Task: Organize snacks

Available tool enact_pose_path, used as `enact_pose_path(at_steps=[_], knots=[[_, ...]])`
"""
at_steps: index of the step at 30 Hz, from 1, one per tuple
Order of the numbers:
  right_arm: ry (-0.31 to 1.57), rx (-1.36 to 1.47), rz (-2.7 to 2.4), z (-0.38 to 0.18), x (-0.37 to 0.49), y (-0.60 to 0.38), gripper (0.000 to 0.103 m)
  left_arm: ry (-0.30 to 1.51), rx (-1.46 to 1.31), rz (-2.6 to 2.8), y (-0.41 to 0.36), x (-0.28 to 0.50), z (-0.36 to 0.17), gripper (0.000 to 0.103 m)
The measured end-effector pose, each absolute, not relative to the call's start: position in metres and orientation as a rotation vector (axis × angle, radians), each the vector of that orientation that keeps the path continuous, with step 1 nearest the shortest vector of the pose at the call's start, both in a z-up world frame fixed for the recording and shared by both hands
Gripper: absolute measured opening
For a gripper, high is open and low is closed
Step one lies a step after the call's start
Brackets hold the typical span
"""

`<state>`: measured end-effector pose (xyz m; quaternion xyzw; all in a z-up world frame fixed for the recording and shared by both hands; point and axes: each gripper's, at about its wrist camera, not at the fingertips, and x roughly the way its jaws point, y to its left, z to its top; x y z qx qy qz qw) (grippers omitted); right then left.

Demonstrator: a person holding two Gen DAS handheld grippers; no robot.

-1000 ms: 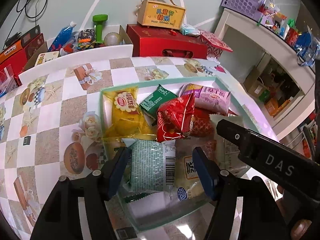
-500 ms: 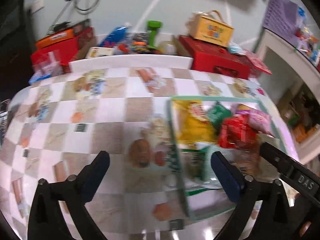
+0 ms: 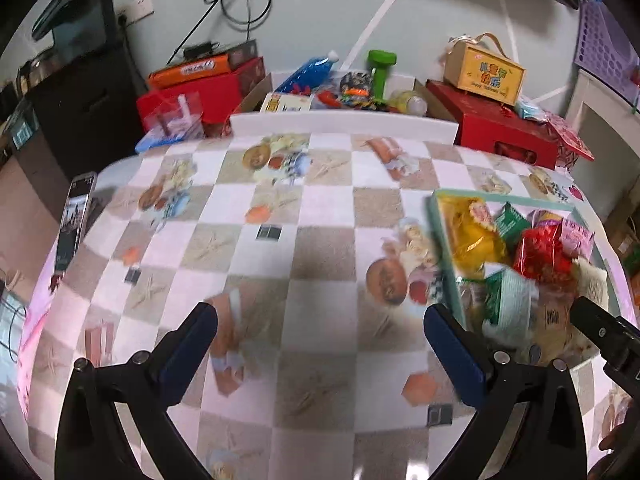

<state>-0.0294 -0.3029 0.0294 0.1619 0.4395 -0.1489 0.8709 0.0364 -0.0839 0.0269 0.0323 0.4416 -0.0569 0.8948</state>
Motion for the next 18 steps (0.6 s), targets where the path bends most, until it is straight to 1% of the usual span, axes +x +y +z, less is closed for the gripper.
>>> enact_pose_path(at_steps=[11, 18], knots=[[0.946, 0.291, -0.274, 0.025, -0.043, -0.278, 0.103, 1.024, 0.048, -0.083, -0.058, 0.015, -0.001, 0.103], [0.967, 0.279, -0.275, 0.021, -0.05, -0.274, 0.103, 1.045, 0.056, -0.081, -0.056, 0.008, -0.005, 0.103]])
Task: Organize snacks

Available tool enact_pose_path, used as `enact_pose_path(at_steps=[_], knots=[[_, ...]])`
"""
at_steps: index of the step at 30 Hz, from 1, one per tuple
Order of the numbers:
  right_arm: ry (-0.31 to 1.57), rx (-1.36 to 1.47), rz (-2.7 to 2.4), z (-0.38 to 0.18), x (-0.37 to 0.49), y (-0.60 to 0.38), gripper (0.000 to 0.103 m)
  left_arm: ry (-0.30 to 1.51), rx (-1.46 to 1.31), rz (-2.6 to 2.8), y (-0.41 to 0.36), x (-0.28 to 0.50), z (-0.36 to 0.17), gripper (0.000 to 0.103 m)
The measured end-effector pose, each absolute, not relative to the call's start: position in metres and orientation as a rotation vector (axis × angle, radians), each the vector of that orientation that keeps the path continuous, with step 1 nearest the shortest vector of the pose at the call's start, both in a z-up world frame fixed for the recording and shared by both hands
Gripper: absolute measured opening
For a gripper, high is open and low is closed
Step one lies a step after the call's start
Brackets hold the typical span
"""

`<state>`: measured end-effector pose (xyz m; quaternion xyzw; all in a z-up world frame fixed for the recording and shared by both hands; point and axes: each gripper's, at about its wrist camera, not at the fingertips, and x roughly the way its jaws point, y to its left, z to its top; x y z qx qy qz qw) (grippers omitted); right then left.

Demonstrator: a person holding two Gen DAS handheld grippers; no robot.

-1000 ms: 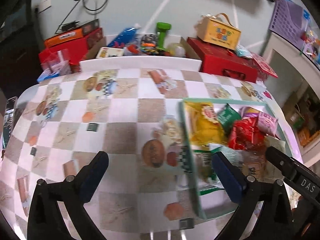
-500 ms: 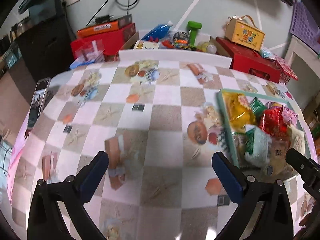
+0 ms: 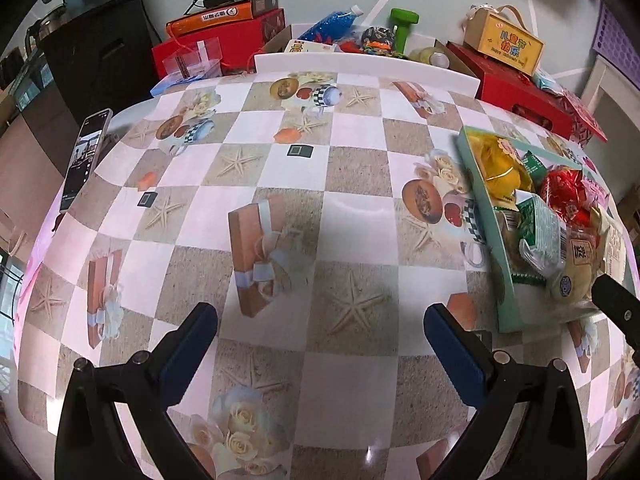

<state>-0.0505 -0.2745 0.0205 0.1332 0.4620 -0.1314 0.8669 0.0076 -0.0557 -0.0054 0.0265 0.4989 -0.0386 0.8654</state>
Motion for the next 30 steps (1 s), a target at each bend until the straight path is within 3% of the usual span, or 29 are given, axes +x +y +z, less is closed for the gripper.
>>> enact_pose_path(at_steps=[30], knots=[[1.003, 0.242, -0.276, 0.004, -0.044, -0.27, 0.103, 1.057, 0.025, -0.07, -0.047, 0.017, -0.013, 0.103]])
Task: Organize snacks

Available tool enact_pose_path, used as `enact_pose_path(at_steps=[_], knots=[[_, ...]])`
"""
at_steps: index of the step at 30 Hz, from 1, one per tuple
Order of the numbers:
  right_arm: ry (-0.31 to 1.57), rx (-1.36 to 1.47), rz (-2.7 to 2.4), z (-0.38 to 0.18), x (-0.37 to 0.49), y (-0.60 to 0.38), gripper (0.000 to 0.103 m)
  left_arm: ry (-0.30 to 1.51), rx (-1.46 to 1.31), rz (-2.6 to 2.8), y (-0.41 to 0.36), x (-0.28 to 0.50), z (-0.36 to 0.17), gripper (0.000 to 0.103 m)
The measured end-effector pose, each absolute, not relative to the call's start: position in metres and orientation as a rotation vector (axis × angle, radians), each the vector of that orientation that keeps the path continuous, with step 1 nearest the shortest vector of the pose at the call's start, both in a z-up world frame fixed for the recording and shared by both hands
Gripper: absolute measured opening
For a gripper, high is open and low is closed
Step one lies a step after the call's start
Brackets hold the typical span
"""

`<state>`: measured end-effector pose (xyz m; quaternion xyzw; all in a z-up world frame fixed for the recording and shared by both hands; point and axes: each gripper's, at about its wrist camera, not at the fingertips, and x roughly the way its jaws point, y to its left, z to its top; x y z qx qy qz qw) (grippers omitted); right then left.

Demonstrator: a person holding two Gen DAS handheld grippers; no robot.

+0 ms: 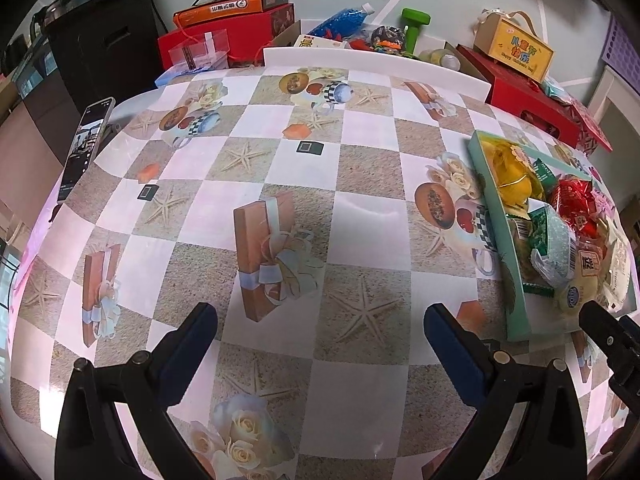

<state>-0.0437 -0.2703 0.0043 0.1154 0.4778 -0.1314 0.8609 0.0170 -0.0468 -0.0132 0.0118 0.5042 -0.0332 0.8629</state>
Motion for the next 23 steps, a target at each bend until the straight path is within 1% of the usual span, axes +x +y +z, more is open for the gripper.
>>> enact_pose_path(at_steps=[15, 23], knots=[[1.008, 0.241, -0.286, 0.0016, -0.041, -0.2716, 0.103, 1.058, 0.027, -0.08, -0.0507, 0.0195, -0.0183, 0.103], [1.009, 0.24, -0.285, 0.0014, -0.0406, -0.2712, 0.103, 1.015, 0.032, -0.091, -0.052, 0.0151, -0.0104, 0.103]])
